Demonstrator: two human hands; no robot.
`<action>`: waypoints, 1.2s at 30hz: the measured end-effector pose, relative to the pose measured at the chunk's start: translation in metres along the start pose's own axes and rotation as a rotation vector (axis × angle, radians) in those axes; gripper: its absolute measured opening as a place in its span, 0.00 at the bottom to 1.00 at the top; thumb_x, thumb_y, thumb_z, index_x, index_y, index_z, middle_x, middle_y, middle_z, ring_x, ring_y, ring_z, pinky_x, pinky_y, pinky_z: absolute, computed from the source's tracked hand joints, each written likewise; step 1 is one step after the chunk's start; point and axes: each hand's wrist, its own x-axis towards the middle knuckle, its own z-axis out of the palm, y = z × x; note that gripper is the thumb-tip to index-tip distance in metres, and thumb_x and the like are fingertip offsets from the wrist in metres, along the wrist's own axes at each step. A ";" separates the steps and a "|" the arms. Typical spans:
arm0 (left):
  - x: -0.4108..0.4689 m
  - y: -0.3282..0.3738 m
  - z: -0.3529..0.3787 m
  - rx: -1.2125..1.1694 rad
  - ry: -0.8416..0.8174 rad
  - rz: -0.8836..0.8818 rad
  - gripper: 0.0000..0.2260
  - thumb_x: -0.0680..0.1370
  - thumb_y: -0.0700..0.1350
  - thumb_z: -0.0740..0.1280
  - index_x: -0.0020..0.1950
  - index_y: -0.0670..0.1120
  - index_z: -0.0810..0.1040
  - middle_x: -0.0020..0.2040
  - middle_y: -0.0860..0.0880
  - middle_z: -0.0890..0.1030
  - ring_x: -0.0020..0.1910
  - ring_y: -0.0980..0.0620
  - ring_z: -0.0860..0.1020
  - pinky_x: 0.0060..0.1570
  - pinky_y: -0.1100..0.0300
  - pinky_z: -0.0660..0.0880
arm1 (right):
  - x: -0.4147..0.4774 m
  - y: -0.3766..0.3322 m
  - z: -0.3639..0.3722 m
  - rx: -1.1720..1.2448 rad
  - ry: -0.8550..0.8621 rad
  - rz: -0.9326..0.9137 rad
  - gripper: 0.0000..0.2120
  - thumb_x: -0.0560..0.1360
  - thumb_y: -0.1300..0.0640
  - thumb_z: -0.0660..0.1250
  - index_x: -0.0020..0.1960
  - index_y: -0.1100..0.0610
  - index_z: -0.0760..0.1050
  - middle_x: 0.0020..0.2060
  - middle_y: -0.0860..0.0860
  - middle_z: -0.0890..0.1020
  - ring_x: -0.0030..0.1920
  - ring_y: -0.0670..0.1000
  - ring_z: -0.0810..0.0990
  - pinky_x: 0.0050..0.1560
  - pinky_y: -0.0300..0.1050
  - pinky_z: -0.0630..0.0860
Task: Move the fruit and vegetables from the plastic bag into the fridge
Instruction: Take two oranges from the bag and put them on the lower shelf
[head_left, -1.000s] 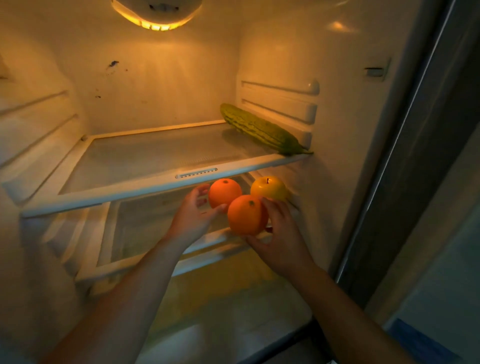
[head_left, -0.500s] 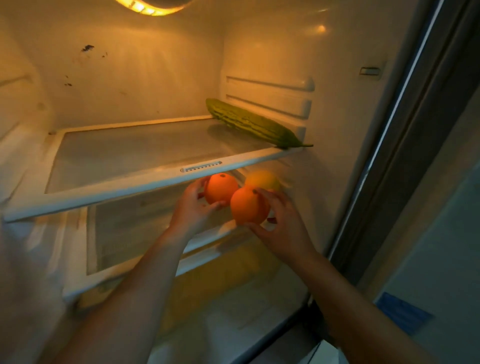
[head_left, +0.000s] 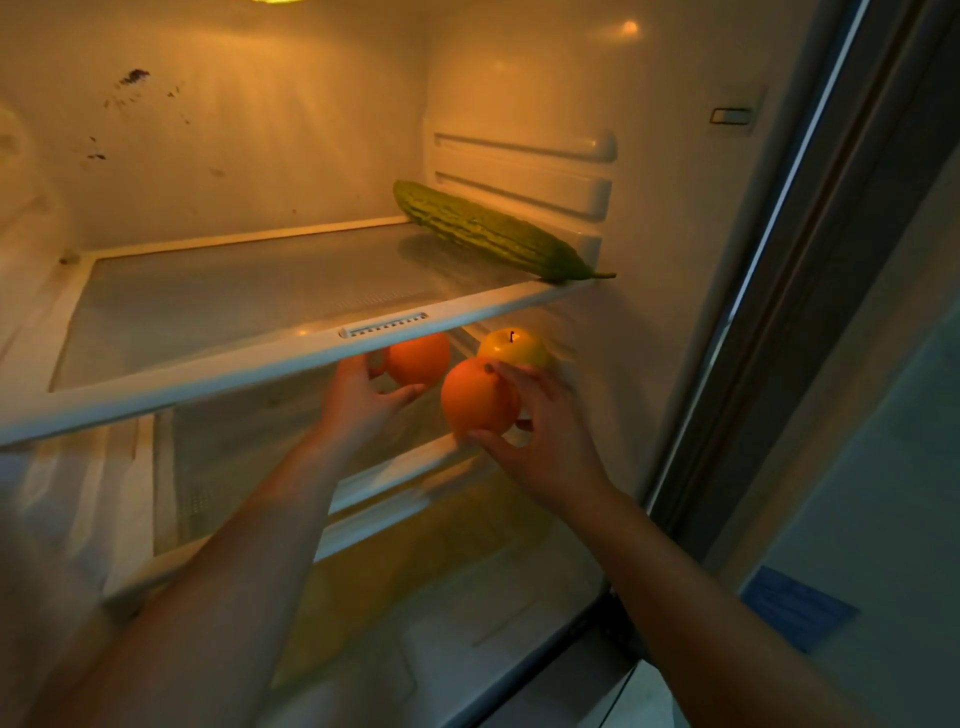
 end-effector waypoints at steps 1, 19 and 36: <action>-0.002 -0.002 -0.001 0.000 0.000 0.011 0.32 0.66 0.41 0.76 0.67 0.43 0.68 0.66 0.44 0.72 0.63 0.46 0.72 0.59 0.51 0.72 | 0.000 -0.001 0.002 0.000 0.004 -0.004 0.35 0.65 0.51 0.75 0.69 0.48 0.66 0.65 0.55 0.68 0.62 0.54 0.70 0.56 0.57 0.76; -0.011 -0.012 -0.002 0.164 0.006 0.204 0.36 0.68 0.42 0.75 0.72 0.51 0.64 0.68 0.47 0.70 0.58 0.48 0.75 0.52 0.53 0.74 | 0.010 -0.008 0.013 -0.139 0.008 -0.065 0.34 0.68 0.51 0.73 0.70 0.52 0.64 0.65 0.56 0.69 0.63 0.54 0.69 0.59 0.42 0.66; -0.027 -0.010 -0.012 -0.080 -0.068 0.081 0.27 0.71 0.44 0.72 0.69 0.50 0.69 0.66 0.48 0.73 0.63 0.51 0.73 0.54 0.58 0.70 | 0.013 -0.009 0.023 -0.215 -0.004 -0.128 0.30 0.69 0.59 0.72 0.69 0.56 0.66 0.66 0.57 0.68 0.64 0.55 0.69 0.61 0.46 0.68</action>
